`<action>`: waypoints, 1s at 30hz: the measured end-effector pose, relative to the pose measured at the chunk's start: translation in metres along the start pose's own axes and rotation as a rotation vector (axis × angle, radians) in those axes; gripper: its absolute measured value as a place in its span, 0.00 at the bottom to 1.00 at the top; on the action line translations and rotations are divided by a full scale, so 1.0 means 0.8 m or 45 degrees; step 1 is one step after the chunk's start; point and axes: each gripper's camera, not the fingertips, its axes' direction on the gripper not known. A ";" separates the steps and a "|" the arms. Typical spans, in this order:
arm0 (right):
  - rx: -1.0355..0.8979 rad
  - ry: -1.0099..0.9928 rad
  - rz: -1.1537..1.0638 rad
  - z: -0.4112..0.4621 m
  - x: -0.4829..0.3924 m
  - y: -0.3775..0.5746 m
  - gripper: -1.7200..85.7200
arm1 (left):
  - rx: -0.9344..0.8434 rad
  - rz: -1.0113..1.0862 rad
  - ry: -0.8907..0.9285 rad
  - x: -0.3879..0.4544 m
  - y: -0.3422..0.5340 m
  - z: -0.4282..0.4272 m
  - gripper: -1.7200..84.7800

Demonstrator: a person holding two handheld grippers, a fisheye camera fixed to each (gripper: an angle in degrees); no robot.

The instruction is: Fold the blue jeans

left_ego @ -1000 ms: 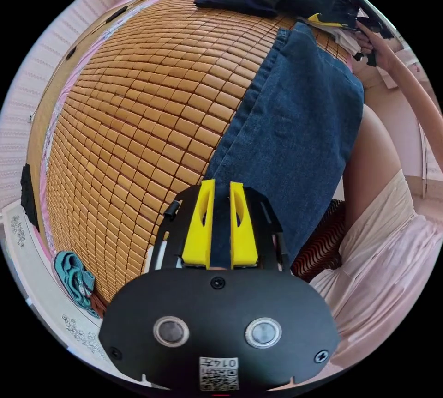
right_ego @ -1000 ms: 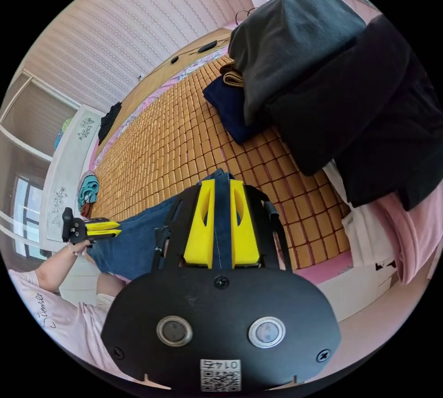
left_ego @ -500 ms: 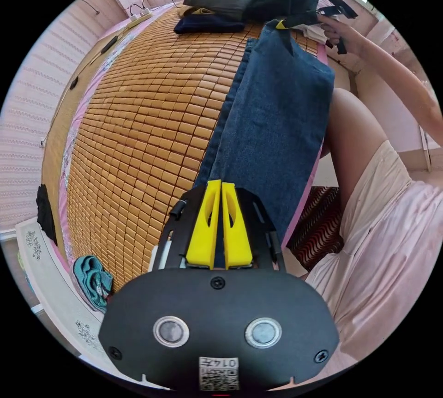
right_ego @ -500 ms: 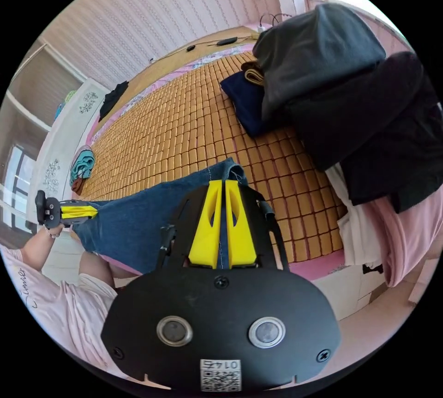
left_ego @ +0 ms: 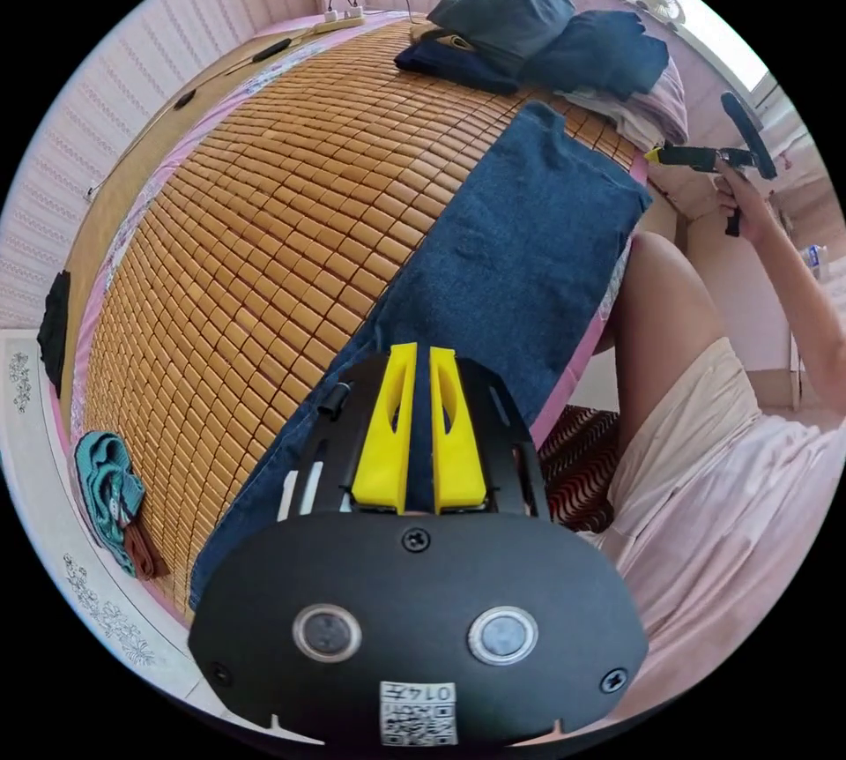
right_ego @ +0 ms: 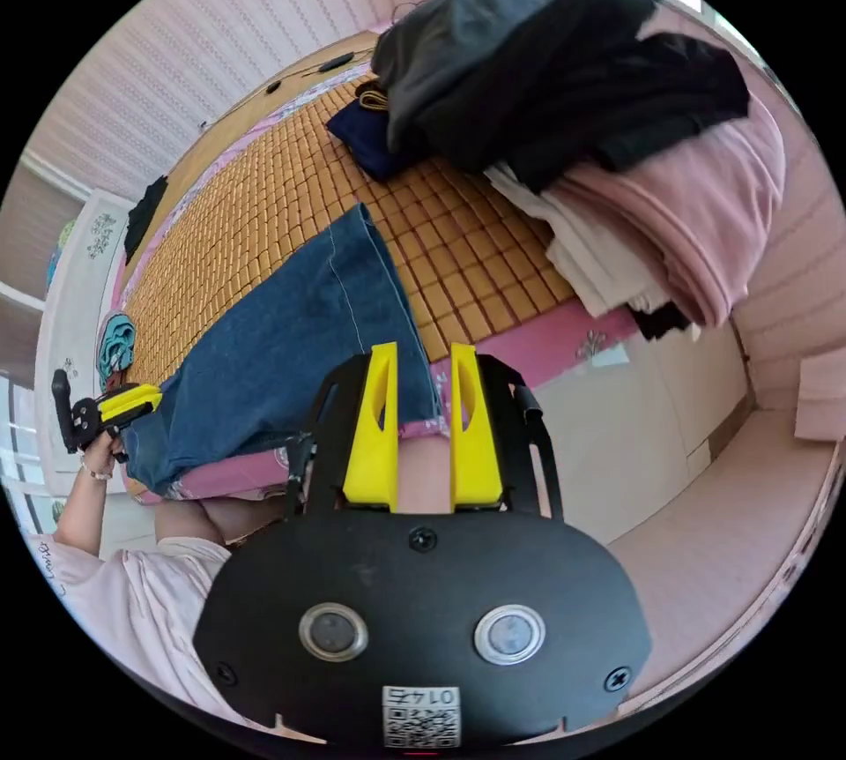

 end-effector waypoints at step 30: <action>-0.125 0.086 -0.165 0.169 -0.230 0.084 0.02 | 0.073 -0.504 0.072 -0.138 0.410 -0.212 0.05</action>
